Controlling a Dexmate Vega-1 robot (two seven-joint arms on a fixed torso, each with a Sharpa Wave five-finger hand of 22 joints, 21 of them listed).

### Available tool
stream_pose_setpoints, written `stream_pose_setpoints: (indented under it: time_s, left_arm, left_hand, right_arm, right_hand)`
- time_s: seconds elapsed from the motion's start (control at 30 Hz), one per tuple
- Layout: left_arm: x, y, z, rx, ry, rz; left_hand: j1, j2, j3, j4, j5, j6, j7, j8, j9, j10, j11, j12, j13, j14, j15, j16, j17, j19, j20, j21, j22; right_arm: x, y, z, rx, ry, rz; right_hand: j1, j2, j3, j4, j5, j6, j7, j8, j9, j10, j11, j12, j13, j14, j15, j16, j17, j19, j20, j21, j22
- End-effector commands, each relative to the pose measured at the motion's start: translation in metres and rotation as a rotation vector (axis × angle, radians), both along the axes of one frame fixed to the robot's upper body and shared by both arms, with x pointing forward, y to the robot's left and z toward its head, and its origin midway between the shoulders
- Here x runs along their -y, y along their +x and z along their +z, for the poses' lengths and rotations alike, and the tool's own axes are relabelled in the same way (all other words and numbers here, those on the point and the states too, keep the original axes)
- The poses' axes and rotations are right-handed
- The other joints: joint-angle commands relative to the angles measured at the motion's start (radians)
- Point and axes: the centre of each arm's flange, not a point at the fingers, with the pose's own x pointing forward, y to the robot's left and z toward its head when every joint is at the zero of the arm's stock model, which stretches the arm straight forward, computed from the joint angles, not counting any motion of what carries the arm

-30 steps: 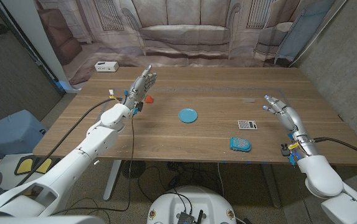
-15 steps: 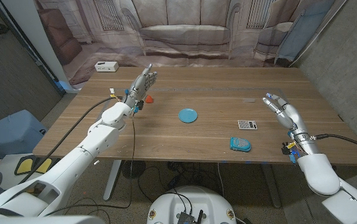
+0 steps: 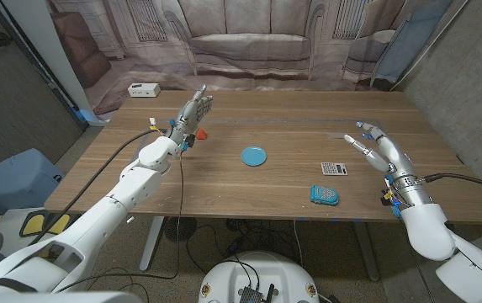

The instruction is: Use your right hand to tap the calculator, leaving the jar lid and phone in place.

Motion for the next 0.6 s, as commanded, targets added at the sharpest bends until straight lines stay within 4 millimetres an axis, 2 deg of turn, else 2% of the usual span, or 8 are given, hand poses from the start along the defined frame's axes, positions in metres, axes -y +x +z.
stream_pose_setpoints:
  time_s: [0.03, 0.3, 0.6]
  left_arm:
    - [0.003, 0.003, -0.001, -0.011, -0.001, -0.01]
    - [0.002, 0.002, 0.0, -0.005, 0.0, -0.005]
    - [0.002, 0.001, -0.002, -0.004, 0.001, -0.013]
  left_hand:
    - [0.003, 0.011, 0.004, -0.004, -0.001, 0.014, 0.002, -0.001, 0.001, 0.011, 0.002, 0.0, 0.004, 0.01, 0.005, -0.002, 0.003, 0.004, 0.004, -0.004, 0.004]
    - [0.004, 0.013, 0.005, -0.005, -0.001, 0.015, 0.001, -0.001, 0.001, 0.012, 0.005, 0.0, 0.003, 0.012, 0.003, -0.002, 0.003, 0.005, 0.005, -0.005, 0.005]
    - [0.005, 0.015, 0.005, -0.007, -0.001, 0.019, 0.002, -0.001, 0.001, 0.014, 0.003, -0.001, 0.003, 0.014, 0.003, -0.003, 0.003, 0.007, 0.005, -0.007, 0.005]
  right_arm:
    - [-0.007, -0.006, 0.006, 0.036, -0.172, -0.123]
    - [-0.018, -0.012, 0.007, 0.038, -0.309, -0.222]
    - [-0.021, -0.012, 0.011, 0.006, -0.351, -0.261]
  right_hand:
    - [0.004, -0.005, 0.0, -0.007, 0.001, 0.009, -0.007, -0.002, 0.003, 0.002, -0.006, 0.001, 0.003, 0.006, -0.007, 0.0, 0.001, -0.001, -0.005, -0.001, 0.001]
    - [0.003, -0.007, -0.002, -0.008, 0.001, 0.01, -0.013, -0.002, 0.003, 0.001, -0.013, 0.0, 0.003, 0.007, -0.013, 0.0, 0.001, 0.0, -0.008, -0.002, 0.001]
    - [0.001, -0.005, -0.002, -0.007, 0.003, 0.017, -0.021, -0.001, 0.004, -0.002, -0.015, -0.002, 0.003, 0.001, -0.012, -0.002, 0.001, -0.008, -0.011, -0.006, 0.001]
